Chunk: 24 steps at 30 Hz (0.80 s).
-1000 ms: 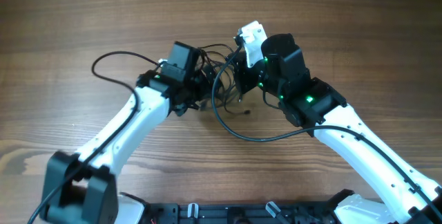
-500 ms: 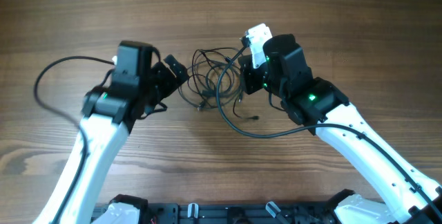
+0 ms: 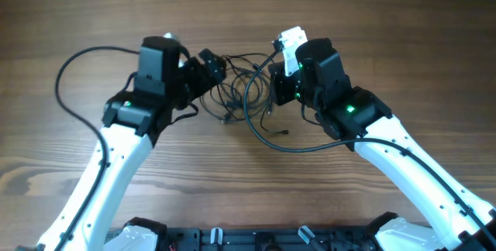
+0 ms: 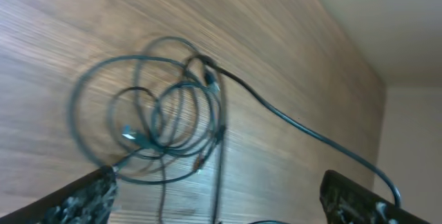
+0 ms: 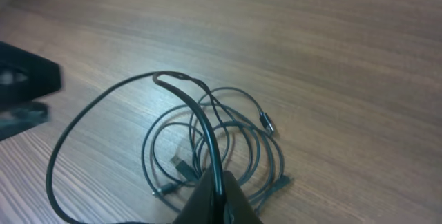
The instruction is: Untangle cables
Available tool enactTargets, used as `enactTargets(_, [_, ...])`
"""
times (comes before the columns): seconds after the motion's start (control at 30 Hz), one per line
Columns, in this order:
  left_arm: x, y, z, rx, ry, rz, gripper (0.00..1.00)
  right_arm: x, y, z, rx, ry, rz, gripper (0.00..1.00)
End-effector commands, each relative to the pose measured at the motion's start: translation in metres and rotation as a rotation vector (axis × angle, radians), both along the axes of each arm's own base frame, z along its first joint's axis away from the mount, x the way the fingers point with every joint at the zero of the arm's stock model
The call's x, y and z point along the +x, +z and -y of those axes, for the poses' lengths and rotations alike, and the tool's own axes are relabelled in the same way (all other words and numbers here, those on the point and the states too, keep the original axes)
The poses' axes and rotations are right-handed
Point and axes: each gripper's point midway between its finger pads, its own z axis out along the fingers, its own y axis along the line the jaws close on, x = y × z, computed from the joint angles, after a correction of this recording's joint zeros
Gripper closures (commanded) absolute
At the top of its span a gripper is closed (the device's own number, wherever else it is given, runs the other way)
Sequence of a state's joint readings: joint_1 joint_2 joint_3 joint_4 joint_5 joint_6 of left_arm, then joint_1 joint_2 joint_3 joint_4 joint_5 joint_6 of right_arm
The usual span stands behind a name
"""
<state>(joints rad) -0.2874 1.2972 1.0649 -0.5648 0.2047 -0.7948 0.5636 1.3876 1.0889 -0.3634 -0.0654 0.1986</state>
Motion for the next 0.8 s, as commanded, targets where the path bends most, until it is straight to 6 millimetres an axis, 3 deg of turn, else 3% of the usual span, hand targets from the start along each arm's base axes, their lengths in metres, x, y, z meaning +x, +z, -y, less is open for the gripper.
enactTargets(0.0, [-0.001,-0.028,0.019,0.017,-0.076,-0.067,0.16,0.001,0.004,0.003,0.017,-0.033,-0.006,0.96])
enactTargets(0.07, [-0.001,-0.048,0.022,0.035,-0.084,-0.124,0.31,0.002,0.005,0.003,0.026,-0.038,-0.005,0.96])
enactTargets(0.1, [-0.001,-0.058,0.024,0.043,-0.088,-0.151,0.47,0.002,0.007,0.004,0.026,-0.041,0.002,0.96])
enactTargets(0.13, [0.000,-0.072,0.024,0.057,-0.089,-0.188,0.74,0.005,0.010,0.008,0.022,-0.060,0.014,0.96])
enactTargets(0.17, [-0.001,-0.081,0.024,0.068,-0.087,-0.212,0.92,0.006,0.013,0.013,0.018,-0.077,0.023,0.96])
enactTargets(0.2, [-0.002,-0.092,0.023,0.078,-0.086,-0.245,0.96,0.009,0.018,0.023,0.010,-0.110,0.037,0.96])
enactTargets(0.27, [-0.006,-0.114,0.017,0.109,-0.073,-0.317,0.96,0.014,0.031,0.045,-0.002,-0.178,0.061,0.96])
enactTargets(0.37, [-0.013,-0.137,-0.006,0.196,-0.015,-0.401,0.96,0.023,0.068,0.105,-0.018,-0.345,0.123,0.96])
enactTargets(0.6, [-0.022,-0.147,-0.081,0.399,0.177,-0.483,0.96,0.013,0.137,0.226,0.012,-0.646,0.286,0.96])
enactTargets(0.67, [-0.024,-0.148,-0.109,0.412,0.255,-0.514,0.96,0.002,0.146,0.258,0.010,-0.737,0.308,0.96])
enactTargets(0.77, [-0.027,-0.149,-0.148,0.387,0.370,-0.558,0.96,-0.011,0.149,0.290,0.010,-0.840,0.310,0.96])
